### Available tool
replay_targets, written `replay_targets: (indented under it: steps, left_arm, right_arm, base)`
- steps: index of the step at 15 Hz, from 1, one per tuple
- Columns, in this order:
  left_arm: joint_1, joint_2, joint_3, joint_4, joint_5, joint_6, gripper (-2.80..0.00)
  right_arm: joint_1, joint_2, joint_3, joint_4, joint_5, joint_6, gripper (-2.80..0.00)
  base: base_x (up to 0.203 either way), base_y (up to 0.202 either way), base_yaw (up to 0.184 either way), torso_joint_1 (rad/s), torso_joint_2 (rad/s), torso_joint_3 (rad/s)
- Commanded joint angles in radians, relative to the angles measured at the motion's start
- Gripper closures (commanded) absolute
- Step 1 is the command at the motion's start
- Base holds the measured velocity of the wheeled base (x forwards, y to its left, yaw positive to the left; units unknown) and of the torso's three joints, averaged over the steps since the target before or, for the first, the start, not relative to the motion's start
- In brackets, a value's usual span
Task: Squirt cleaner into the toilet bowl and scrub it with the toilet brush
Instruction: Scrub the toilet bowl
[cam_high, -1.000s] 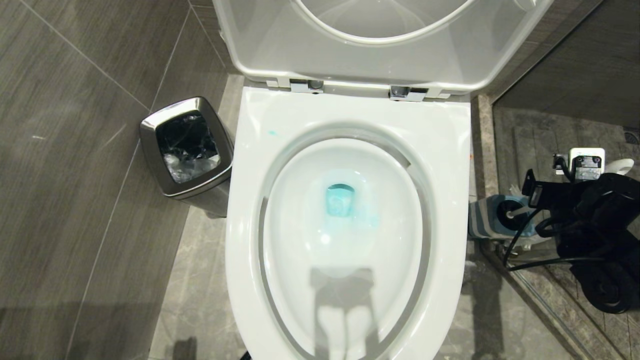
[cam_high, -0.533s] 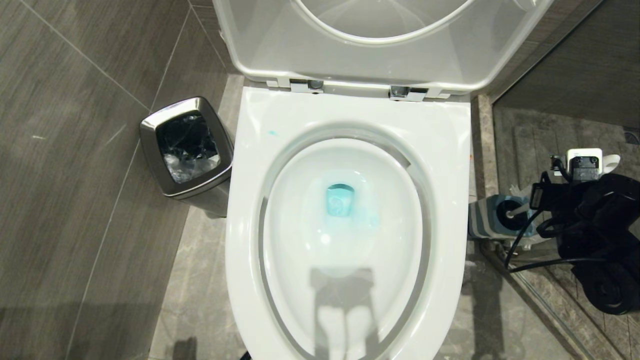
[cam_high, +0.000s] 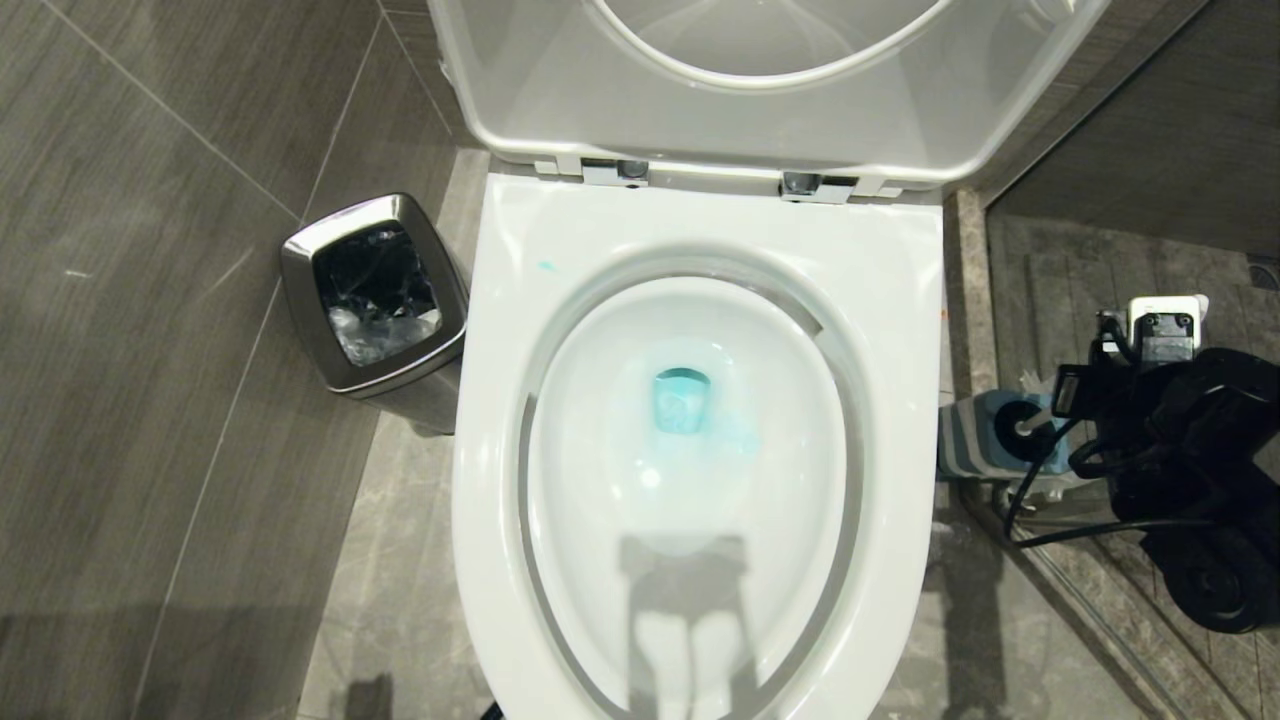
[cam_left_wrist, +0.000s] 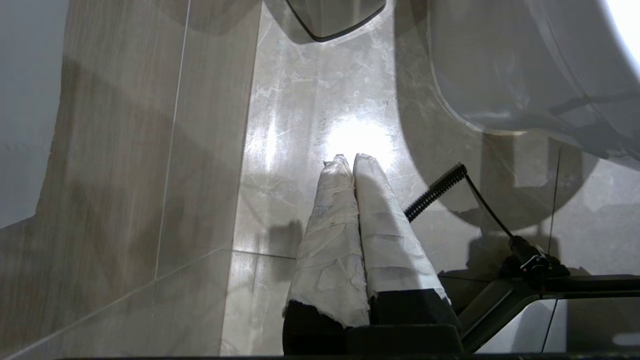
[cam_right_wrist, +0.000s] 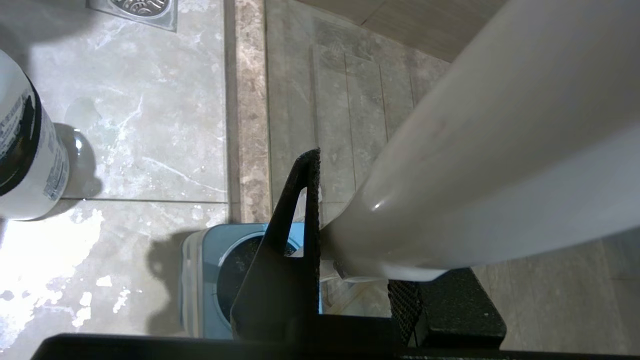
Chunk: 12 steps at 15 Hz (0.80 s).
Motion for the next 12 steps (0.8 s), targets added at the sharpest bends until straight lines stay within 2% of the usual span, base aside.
replay_targets:
  steps: [1, 12]
  left_arm:
    - [0.001, -0.001, 0.0, 0.0, 0.0, 0.0, 0.0]
    - [0.001, -0.001, 0.0, 0.0, 0.0, 0.0, 0.0]
  right_arm:
    - [0.0, -0.017, 0.0, -0.008, -0.004, 0.0, 0.0]
    - [0.0, -0.146, -0.019, -0.008, -0.006, -0.012, 0.0]
  base:
    - [0.0, 0.0, 0.0, 0.0, 0.0, 0.0]
    - [0.0, 0.0, 0.0, 0.0, 0.0, 0.0]
